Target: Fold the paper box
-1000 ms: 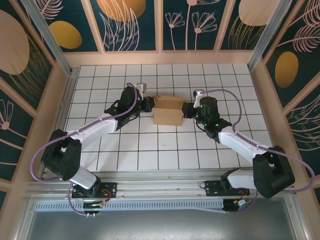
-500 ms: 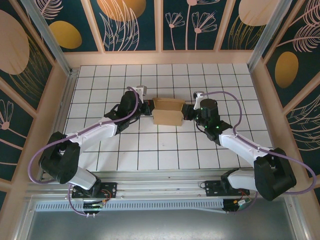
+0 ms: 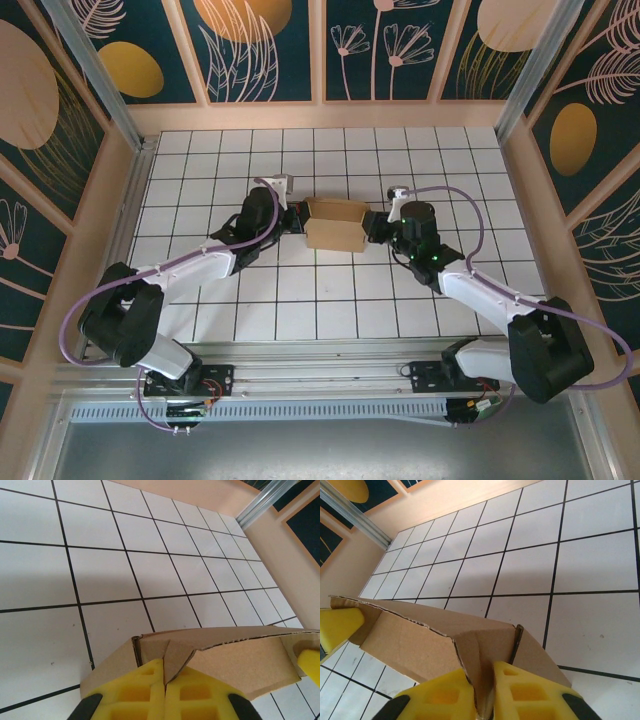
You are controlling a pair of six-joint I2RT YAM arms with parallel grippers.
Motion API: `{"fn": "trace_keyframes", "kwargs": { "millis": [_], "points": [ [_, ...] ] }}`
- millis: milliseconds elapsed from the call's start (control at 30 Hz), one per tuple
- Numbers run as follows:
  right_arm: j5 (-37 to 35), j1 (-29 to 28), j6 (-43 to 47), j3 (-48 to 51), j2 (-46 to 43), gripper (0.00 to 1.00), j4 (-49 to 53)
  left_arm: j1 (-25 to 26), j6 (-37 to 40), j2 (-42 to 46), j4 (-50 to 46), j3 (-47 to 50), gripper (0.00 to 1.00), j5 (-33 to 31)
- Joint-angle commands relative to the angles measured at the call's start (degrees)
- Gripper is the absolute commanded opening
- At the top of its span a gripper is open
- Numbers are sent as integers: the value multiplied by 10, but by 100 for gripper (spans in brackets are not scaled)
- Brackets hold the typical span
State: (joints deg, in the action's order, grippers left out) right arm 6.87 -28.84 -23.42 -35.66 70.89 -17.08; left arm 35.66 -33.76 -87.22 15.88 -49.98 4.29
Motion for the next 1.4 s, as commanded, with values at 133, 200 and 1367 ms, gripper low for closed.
{"fn": "trace_keyframes", "kwargs": {
  "millis": [133, 200, 1367],
  "points": [
    [26, -22, -19, 18, -32, 28, 79, 41, 1, -23, -194, 24, 18, 57],
    [22, -22, -19, 16, -51, 34, 83, 41, 0, -14, -198, 19, 22, 55],
    [62, 48, -44, -116, 6, 60, 100, 41, -30, 28, -201, -54, 55, 12]
  ]
}}
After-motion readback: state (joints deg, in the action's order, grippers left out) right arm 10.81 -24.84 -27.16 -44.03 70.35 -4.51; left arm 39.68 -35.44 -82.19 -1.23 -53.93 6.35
